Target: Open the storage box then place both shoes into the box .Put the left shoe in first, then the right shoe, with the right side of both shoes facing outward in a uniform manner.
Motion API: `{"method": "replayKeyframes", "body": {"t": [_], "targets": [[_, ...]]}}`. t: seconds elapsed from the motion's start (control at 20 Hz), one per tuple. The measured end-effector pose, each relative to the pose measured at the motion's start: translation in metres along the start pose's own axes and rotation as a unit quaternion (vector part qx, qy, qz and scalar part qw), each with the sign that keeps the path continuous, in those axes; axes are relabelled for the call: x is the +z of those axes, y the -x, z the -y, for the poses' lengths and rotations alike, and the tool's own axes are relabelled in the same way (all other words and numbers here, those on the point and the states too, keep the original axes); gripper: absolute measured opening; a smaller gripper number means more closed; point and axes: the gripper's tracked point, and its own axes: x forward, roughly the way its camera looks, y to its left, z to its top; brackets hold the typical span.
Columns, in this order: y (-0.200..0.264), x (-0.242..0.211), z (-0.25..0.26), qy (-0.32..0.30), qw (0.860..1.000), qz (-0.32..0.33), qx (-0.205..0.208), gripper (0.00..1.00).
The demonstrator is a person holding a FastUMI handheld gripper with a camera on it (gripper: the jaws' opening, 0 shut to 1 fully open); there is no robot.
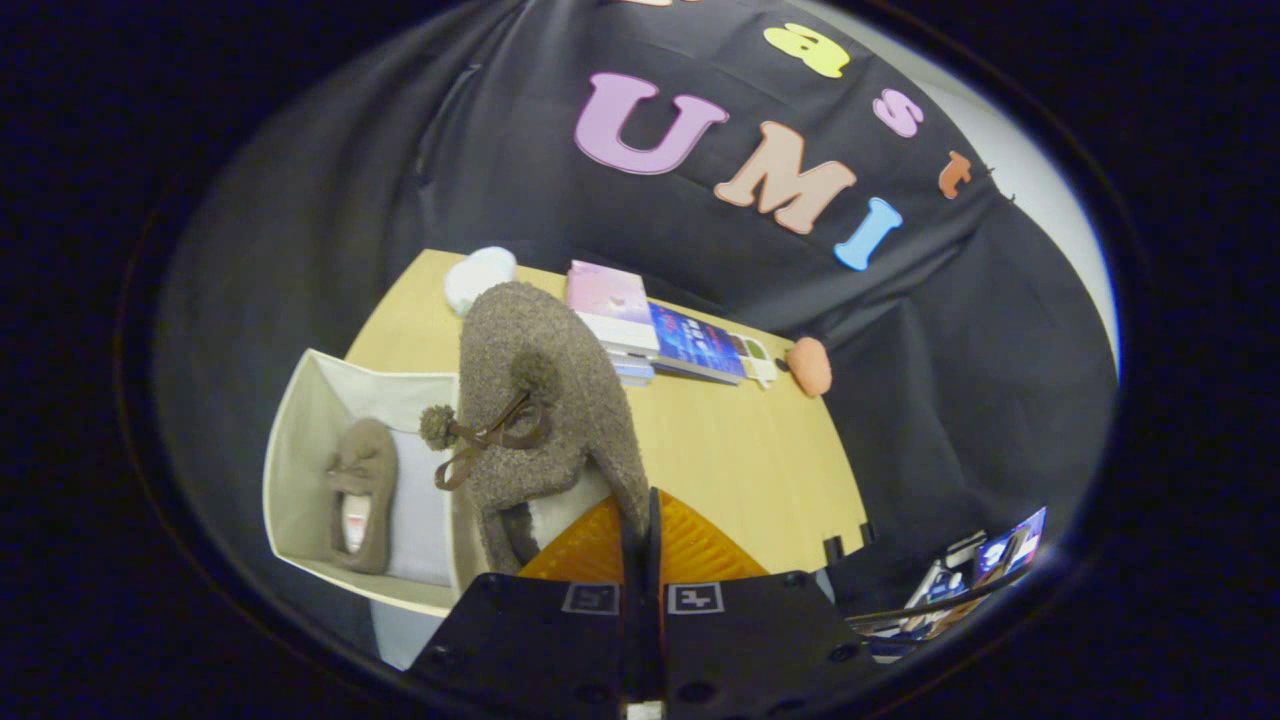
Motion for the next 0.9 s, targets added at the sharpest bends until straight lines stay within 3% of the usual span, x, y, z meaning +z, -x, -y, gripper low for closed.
{"method": "replayKeyframes", "body": {"t": [0.2,0.45,0.75,0.9], "targets": [[0.007,-0.011,-0.057,-0.007,0.998,-0.023,0.051,0.03],[-0.02,-0.031,-0.125,-0.045,0.991,-0.073,0.102,0.04],[-0.068,-0.063,-0.155,-0.052,0.985,-0.124,0.109,0.04],[-0.086,-0.077,-0.167,-0.089,0.977,-0.148,0.122,0.04]]}}
